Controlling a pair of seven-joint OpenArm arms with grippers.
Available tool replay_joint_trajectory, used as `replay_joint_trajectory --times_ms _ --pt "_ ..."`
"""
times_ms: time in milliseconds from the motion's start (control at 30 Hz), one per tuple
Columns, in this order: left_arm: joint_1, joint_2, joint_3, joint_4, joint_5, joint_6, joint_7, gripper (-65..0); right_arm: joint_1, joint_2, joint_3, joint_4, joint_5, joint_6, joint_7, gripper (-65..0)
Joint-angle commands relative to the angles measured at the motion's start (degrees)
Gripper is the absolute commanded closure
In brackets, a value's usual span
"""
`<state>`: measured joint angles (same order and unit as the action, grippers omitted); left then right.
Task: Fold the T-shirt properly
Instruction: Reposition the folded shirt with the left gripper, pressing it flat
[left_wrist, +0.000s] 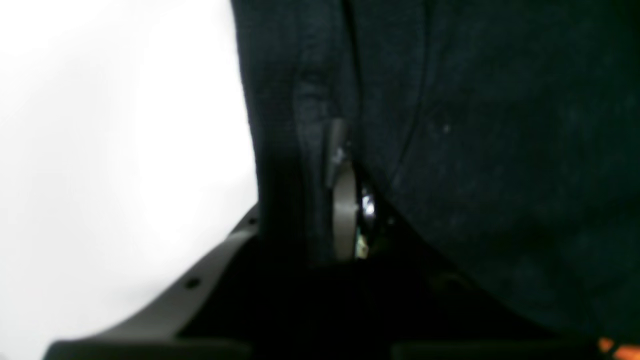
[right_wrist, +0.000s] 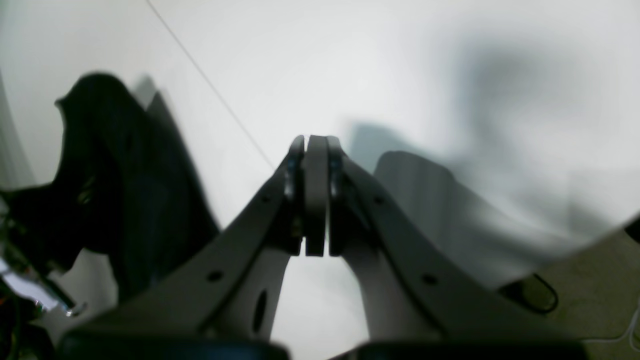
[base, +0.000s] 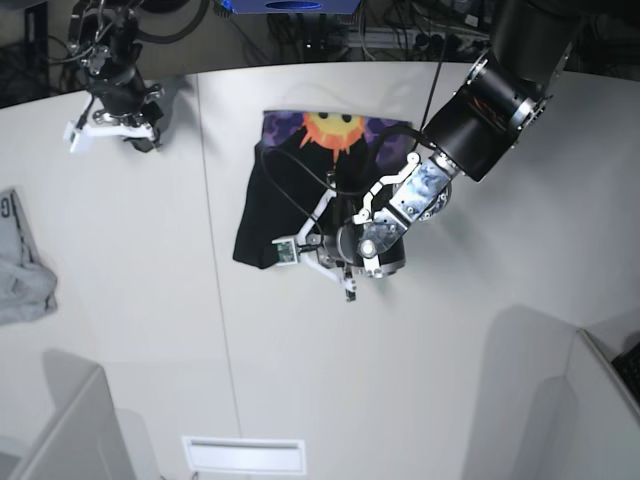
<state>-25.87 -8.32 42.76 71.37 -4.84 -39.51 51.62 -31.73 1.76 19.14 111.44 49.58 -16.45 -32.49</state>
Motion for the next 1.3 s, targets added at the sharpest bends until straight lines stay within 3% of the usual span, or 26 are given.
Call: replay_joint_trajectory --times_ms 0,67,833,867,967,1267 --pt "0.24 0.54 -0.26 -2.06 1.19 -0.49 2.06 0.0 0.3 0.31 0.25 1.13 0.4 0.67 0.71 0.0" --pt "0.24 1.68 -0.35 -3.99 1.19 -0.49 2.93 0.0 0.56 0.39 0.25 1.13 0.4 0.67 0.53 0.0" --pt "0.68 1.33 -0.17 1.9 1.54 -0.49 5.57 0.0 1.26 1.36 0.25 1.05 0.4 0.67 0.45 0.0" --pt "0.68 1.33 -0.08 2.6 1.54 -0.49 5.57 -1.8 1.18 1.36 0.25 1.05 0.4 0.67 0.45 0.0" --pt "0.51 1.33 0.01 4.27 1.81 -0.49 5.57 -15.1 1.0 1.36 0.16 1.05 0.4 0.67 0.45 0.0" --pt "-2.13 3.35 -0.35 6.91 13.5 -0.49 5.4 -46.6 0.82 1.36 0.07 1.05 0.4 0.76 0.36 0.0"
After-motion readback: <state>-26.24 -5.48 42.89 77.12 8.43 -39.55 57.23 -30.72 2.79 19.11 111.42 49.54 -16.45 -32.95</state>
